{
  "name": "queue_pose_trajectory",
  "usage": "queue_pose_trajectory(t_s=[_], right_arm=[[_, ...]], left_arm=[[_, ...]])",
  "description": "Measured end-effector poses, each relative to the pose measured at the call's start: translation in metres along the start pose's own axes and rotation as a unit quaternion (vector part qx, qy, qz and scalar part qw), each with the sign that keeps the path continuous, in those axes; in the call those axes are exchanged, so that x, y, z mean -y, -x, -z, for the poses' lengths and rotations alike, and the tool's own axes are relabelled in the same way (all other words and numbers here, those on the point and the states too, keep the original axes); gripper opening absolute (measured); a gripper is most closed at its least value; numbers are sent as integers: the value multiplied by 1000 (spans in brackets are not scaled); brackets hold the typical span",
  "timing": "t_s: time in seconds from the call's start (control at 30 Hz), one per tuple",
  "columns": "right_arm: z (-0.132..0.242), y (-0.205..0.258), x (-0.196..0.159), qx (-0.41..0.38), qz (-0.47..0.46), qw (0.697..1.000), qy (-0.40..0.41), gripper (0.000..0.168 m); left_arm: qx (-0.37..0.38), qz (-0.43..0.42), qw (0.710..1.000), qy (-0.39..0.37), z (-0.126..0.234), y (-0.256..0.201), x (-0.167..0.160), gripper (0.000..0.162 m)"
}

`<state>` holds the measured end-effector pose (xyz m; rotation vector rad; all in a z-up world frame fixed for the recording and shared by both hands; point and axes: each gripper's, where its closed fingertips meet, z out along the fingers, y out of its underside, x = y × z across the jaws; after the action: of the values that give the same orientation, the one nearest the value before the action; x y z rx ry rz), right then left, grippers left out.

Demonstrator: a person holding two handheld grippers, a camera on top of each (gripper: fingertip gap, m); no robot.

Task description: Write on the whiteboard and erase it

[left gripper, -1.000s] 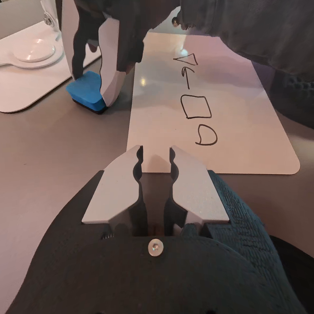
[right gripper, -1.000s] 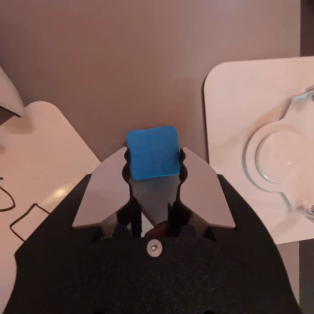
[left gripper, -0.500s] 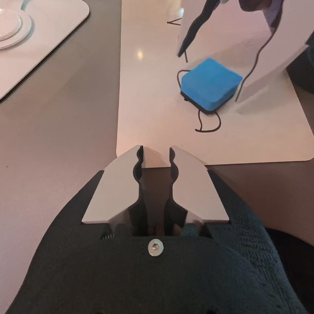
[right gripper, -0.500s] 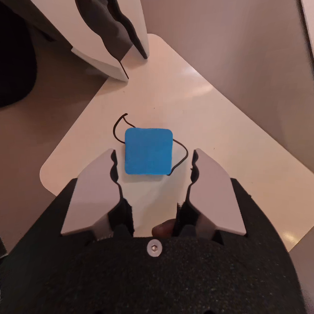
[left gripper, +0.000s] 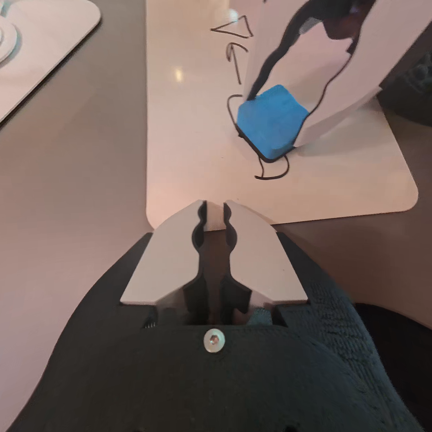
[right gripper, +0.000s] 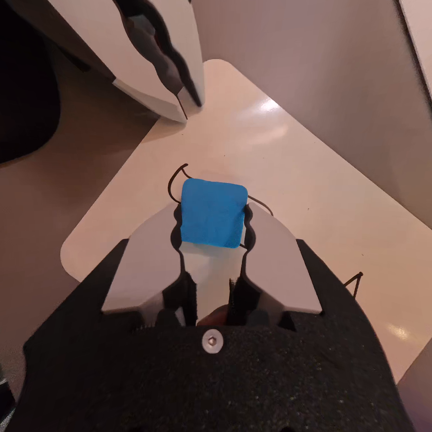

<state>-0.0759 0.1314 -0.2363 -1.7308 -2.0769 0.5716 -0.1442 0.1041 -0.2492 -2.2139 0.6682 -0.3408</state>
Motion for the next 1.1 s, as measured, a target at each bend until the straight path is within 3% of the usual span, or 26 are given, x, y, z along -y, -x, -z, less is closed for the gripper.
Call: queue_pose_trajectory(t_s=[0.03,0.17,0.27,0.33,0.37,0.43,0.5,0.53,0.6,0.73,0.8,0.87,0.93,1.0,1.07,1.1], right_arm=[[1,-1,-1,2,-2,1000,-1,51],[-3,-27,3,-37,-62,997,-19,51],[-17,18,29,-4,-16,998,-59,50],[-13,28,21,5,21,999,-42,51],[-6,9,9,-6,-1,999,-38,51],[18,-69,-35,-93,-105,990,-13,50],[46,-135,-84,-168,-222,960,-2,50],[49,-145,-91,-168,-255,952,-14,50],[39,-132,-72,-166,-235,957,-35,50],[-17,-7,26,-35,-72,994,-78,50],[-21,14,35,-16,-13,998,-67,50],[-11,-37,15,-37,-72,994,-74,50],[17,-126,-36,-130,-160,978,-44,50],[41,-182,-79,-180,-239,954,-39,50],[39,-181,-76,-179,-246,951,-55,50],[28,-159,-58,-157,-218,961,-66,50]], left_arm=[[-2,-10,1000,1,-1,-3,0,3],[-12,-4,1000,2,-1,-7,0,1],[-11,-12,1000,3,-2,-9,0,1],[-8,-14,1000,3,-2,-9,0,1],[-8,-14,1000,3,-2,-9,0,1],[-11,-14,1000,3,-1,-10,-1,1],[-11,-16,1000,4,-1,-10,0,2],[-12,-15,1000,4,-1,-10,0,1],[-14,-14,1000,4,-1,-10,0,1],[-12,-17,1000,3,-1,-10,0,2],[-11,-19,1000,3,-1,-10,0,1],[-12,-17,1000,3,-1,-10,0,2],[-11,-19,1000,2,-1,-10,0,2],[-12,-18,1000,2,-1,-11,0,1],[-14,-17,1000,2,-1,-11,0,1],[-14,-16,1000,2,-1,-11,0,1]])
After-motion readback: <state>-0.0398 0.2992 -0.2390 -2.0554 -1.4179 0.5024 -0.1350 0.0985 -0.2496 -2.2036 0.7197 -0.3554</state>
